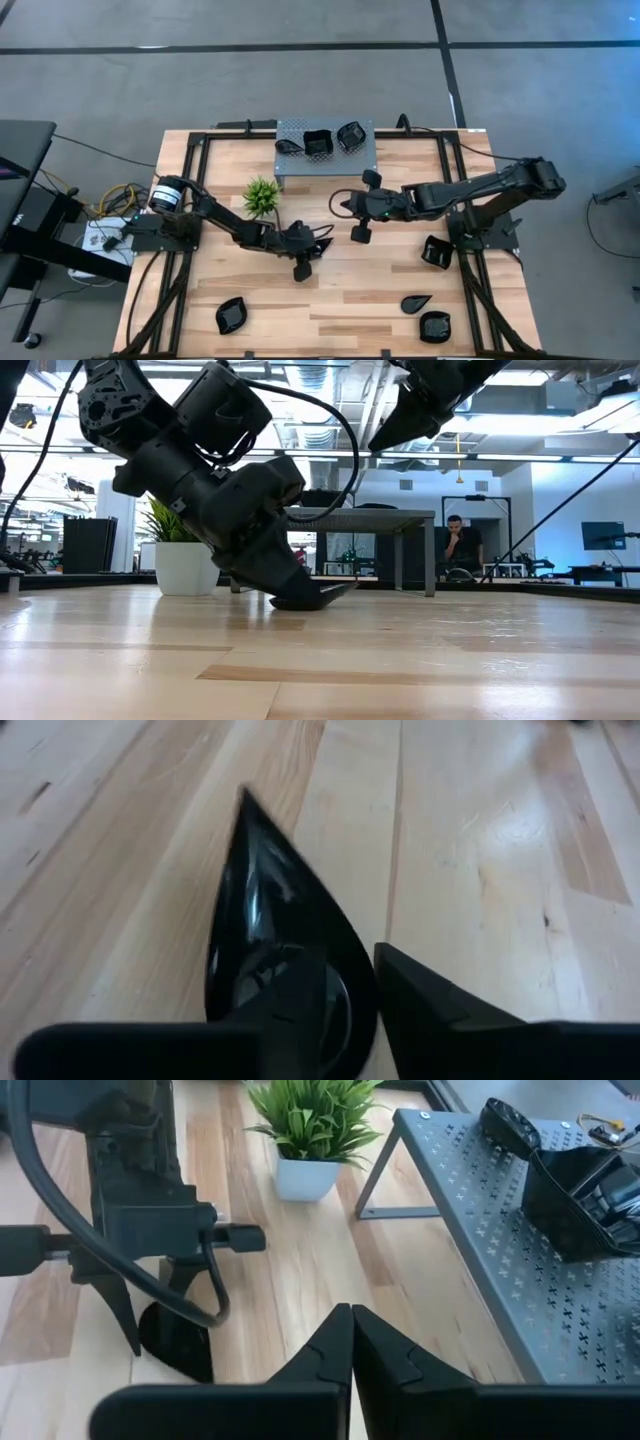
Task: Pick & Place Mini shaped plates
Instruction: Stack the black drop-shaped plate on top of the black drop-shaped plate on the shelf
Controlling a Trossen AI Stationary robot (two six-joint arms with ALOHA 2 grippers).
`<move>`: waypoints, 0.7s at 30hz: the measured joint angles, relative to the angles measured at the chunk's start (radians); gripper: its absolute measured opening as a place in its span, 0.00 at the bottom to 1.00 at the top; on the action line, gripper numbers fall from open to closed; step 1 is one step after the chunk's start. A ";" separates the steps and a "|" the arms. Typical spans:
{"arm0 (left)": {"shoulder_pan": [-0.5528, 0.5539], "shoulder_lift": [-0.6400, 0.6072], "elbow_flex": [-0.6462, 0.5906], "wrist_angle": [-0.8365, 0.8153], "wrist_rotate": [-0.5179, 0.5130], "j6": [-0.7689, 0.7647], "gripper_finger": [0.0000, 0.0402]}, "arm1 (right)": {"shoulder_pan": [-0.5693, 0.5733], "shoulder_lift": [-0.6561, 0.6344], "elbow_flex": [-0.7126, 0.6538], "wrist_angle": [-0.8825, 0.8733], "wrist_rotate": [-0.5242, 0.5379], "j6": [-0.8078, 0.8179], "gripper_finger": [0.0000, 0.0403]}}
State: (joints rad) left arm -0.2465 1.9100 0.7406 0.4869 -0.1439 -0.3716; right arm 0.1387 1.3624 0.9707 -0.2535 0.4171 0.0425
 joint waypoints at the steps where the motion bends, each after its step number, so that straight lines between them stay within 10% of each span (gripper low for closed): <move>1: -0.001 0.000 0.000 -0.002 -0.005 0.000 0.19 | 0.000 0.000 0.000 0.001 0.000 0.000 0.00; 11: -0.019 -0.060 -0.006 -0.058 -0.024 0.025 0.02 | 0.000 0.000 0.000 0.003 0.000 0.000 0.00; 21: -0.039 -0.543 -0.005 -0.528 -0.101 0.260 0.01 | -0.004 0.000 0.000 0.004 0.000 0.000 0.00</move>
State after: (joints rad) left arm -0.2854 1.3666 0.7353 -0.0414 -0.2448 -0.1112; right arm 0.1350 1.3624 0.9707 -0.2497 0.4168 0.0425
